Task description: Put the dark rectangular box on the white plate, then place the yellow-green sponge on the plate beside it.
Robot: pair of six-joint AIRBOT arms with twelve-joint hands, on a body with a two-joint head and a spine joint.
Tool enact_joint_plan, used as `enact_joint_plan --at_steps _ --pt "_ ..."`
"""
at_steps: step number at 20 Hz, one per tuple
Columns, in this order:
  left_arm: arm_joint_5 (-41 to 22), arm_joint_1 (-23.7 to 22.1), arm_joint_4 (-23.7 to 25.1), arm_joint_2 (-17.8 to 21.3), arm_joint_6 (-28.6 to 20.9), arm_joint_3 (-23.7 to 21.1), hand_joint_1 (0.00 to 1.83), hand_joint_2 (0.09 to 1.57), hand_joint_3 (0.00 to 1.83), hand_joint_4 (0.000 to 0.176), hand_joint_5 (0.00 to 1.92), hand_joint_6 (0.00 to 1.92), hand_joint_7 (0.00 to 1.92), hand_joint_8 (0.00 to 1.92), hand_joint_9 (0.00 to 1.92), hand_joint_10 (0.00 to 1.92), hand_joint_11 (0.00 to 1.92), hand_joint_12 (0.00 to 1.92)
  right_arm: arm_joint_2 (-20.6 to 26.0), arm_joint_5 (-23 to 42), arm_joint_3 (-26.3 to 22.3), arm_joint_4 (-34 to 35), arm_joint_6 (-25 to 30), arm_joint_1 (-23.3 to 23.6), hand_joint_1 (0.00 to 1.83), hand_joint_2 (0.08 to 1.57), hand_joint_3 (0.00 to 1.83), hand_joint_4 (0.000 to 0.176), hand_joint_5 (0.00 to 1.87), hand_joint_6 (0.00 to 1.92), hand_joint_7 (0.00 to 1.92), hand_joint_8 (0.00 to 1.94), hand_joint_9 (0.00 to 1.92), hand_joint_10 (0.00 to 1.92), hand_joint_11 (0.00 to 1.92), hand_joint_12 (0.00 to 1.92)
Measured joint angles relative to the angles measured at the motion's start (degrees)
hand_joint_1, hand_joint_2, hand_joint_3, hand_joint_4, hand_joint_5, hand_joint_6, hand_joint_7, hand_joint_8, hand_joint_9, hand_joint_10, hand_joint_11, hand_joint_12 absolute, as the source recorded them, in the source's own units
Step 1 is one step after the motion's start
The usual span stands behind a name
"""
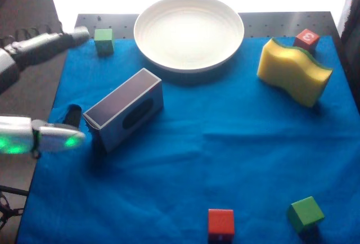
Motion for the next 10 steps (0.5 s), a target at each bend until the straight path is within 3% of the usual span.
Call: enact_joint_plan --at_steps 1,4,5,6,7,8,10 --pt "0.70 -0.70 0.28 -0.83 0.00 0.39 0.72 0.90 0.00 0.055 0.26 0.00 0.18 0.00 0.12 0.00 0.00 0.47 0.00 -0.04 0.02 0.07 0.00 0.02 0.44 1.16 0.02 0.043 0.16 0.00 0.03 0.00 0.00 0.00 0.00 0.00" --pt "3.34 -2.97 1.03 -2.73 0.52 1.53 0.70 0.86 0.00 0.091 0.25 0.00 0.17 0.00 0.11 0.01 0.00 0.41 0.00 -0.07 0.31 0.04 0.00 0.02 0.48 1.18 0.01 0.039 0.17 0.00 0.03 0.00 0.00 0.00 0.00 0.00" --pt "3.96 -3.72 0.79 -3.15 1.38 1.79 0.70 0.86 0.00 0.073 0.25 0.00 0.18 0.00 0.12 0.00 0.00 0.36 0.00 -0.07 0.37 0.04 0.00 0.02 0.49 1.17 0.01 0.049 0.17 0.00 0.03 0.00 0.00 0.00 0.00 0.00" --pt "4.90 -4.94 0.63 -3.76 2.97 2.10 0.71 0.86 0.00 0.059 0.25 0.00 0.17 0.00 0.11 0.00 0.00 0.27 0.00 -0.11 0.37 0.09 0.00 0.02 0.48 1.18 0.01 0.047 0.17 0.00 0.03 0.00 0.00 0.00 0.00 0.00" --pt "5.95 -6.56 0.72 -4.68 4.04 2.80 0.71 0.86 0.00 0.060 0.26 0.00 0.18 0.00 0.11 0.00 0.00 0.25 0.00 -0.07 0.42 -0.07 0.00 0.04 0.47 1.19 0.01 0.048 0.17 0.00 0.03 0.00 0.00 0.00 0.00 0.00" --pt "6.34 -6.95 0.68 -5.09 4.24 3.08 0.75 0.87 0.00 0.040 0.27 0.00 0.18 0.00 0.11 0.00 0.00 0.28 0.00 -0.07 0.42 -0.09 0.02 0.04 0.48 1.19 0.01 0.057 0.17 0.00 0.03 0.00 0.00 0.00 0.00 0.00" --pt "7.93 -7.85 0.52 -6.93 4.55 4.61 0.73 0.87 0.00 0.036 0.27 0.00 0.20 0.01 0.13 0.01 0.00 0.29 0.00 -0.09 0.42 -0.09 0.00 0.07 0.50 1.20 0.01 0.059 0.18 0.00 0.03 0.00 0.00 0.00 0.00 0.00"
